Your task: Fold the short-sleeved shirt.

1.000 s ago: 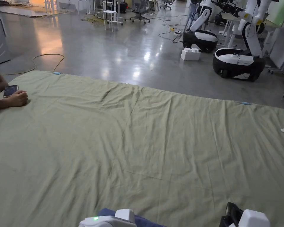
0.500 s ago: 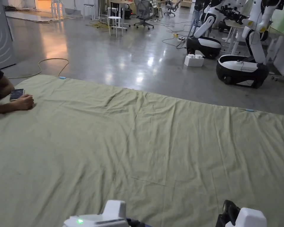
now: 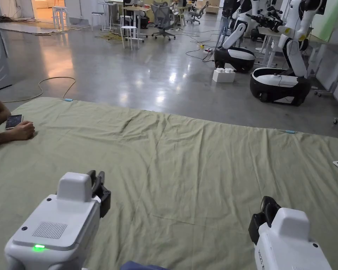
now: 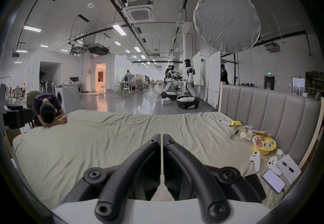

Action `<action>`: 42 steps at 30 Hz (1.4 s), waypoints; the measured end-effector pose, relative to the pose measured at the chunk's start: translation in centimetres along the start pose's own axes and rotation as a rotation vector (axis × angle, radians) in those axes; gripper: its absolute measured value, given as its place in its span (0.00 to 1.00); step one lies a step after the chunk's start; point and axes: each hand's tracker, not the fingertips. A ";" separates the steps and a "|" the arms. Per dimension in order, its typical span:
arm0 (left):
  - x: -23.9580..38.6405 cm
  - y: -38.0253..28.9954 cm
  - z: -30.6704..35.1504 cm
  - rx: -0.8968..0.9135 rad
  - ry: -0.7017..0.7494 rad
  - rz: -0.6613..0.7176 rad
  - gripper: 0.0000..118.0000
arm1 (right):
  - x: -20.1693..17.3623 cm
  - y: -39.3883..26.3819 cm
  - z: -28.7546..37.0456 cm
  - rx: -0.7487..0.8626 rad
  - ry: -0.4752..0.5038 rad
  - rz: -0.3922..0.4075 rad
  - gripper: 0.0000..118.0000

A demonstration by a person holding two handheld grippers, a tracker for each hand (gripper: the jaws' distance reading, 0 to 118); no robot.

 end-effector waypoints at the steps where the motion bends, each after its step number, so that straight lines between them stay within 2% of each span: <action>1: -0.3 0.0 0.1 0.013 0.014 -0.003 0.12 | 0.1 0.1 0.0 0.003 -0.009 -0.002 0.02; 8: -1.8 -0.4 0.3 0.020 0.022 0.017 0.12 | 1.3 1.2 0.4 0.037 -0.047 -0.003 0.02; 14: -3.0 -0.9 0.7 0.020 0.022 0.012 0.12 | 1.3 1.2 1.5 0.031 -0.038 -0.011 0.02; 18: -3.8 -2.2 0.9 -0.019 0.014 0.011 0.12 | -0.9 -1.1 2.1 -0.067 0.057 0.011 0.02; 20: -4.3 -3.0 1.2 -0.055 0.010 0.018 0.12 | -2.4 -3.1 2.6 -0.157 0.125 -0.010 0.02; 21: -4.5 -3.6 1.3 -0.073 0.009 0.022 0.12 | -3.5 -4.0 2.9 -0.167 0.149 0.027 0.02; 24: -5.2 -5.3 2.0 -0.131 0.006 0.052 0.12 | -6.4 -7.4 3.9 -0.248 0.279 0.040 0.02; 27: -5.9 -7.2 2.7 -0.198 0.002 0.076 0.12 | -8.7 -10.4 4.5 -0.329 0.338 0.067 0.02; 30: -6.4 -9.1 3.4 -0.286 -0.023 0.110 0.12 | -10.1 -13.4 4.4 -0.393 0.327 0.086 0.02; 33: -6.7 -11.1 4.3 -0.349 -0.048 0.173 0.12 | -10.7 -15.7 3.4 -0.459 0.293 0.054 0.02; 37: -6.7 -13.8 4.6 -0.458 -0.061 0.261 0.13 | -11.1 -17.6 2.5 -0.505 0.277 0.071 0.02; 38: -6.8 -14.3 4.4 -0.481 -0.067 0.302 0.19 | -11.1 -17.7 2.5 -0.525 0.278 0.072 0.02; 40: -6.7 -14.8 3.6 -0.541 -0.093 0.396 0.38 | -11.0 -18.1 2.5 -0.535 0.277 0.063 0.02; 41: -6.8 -15.2 3.1 -0.552 -0.130 0.438 0.51 | -11.0 -18.1 2.5 -0.536 0.277 0.062 0.02; 42: -6.8 -15.4 2.6 -0.563 -0.179 0.464 0.60 | -10.8 -18.2 2.5 -0.534 0.280 0.063 0.02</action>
